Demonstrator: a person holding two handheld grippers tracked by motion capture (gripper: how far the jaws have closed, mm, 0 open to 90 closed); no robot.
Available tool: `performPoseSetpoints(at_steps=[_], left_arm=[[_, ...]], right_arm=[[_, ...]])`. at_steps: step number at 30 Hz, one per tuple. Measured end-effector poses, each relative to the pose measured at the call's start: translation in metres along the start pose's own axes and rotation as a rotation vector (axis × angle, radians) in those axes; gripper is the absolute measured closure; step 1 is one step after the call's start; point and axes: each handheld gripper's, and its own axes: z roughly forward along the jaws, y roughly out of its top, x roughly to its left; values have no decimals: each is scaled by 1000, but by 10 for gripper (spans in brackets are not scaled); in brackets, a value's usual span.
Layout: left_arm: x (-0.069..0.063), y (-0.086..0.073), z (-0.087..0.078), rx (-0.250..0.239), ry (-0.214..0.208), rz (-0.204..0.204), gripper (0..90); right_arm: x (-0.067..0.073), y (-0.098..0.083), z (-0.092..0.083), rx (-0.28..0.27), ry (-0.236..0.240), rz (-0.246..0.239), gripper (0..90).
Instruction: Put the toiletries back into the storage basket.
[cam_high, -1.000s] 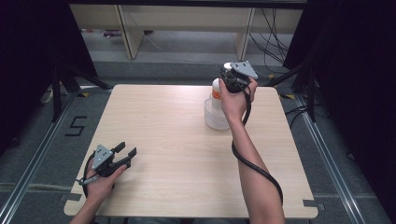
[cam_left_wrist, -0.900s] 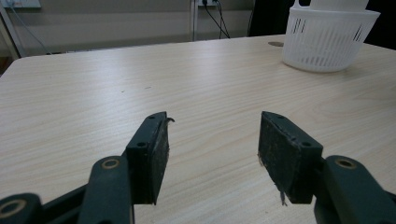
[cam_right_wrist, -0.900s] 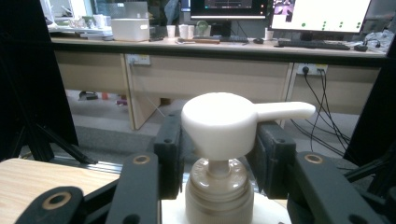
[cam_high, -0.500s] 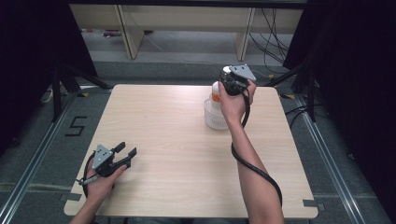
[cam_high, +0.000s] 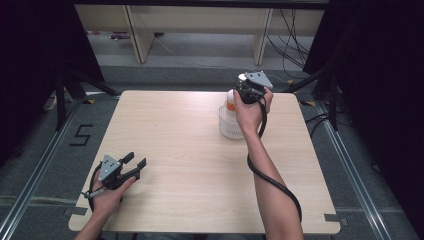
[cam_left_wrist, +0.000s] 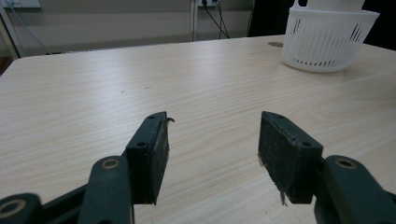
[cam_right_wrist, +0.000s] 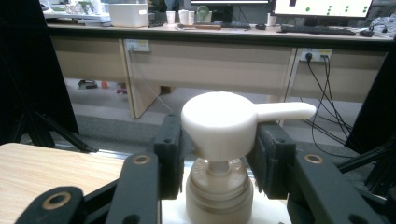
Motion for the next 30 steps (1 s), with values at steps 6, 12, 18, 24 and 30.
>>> performPoseSetpoints(at_steps=[6,12,18,24,30], left_arm=[[0,0,0,-1,-1,0,423],[0,0,0,-2,-1,0,423],[0,0,0,-3,-2,2,423],[0,0,0,0,-1,3,423],[-1,0,0,-2,-2,4,423]], right_arm=[[2,-1,1,11,7,21,597],[2,-3,2,13,11,5,597],[1,-3,3,13,9,-3,596],[1,-3,3,15,14,-5,594],[0,-5,1,13,1,9,590]])
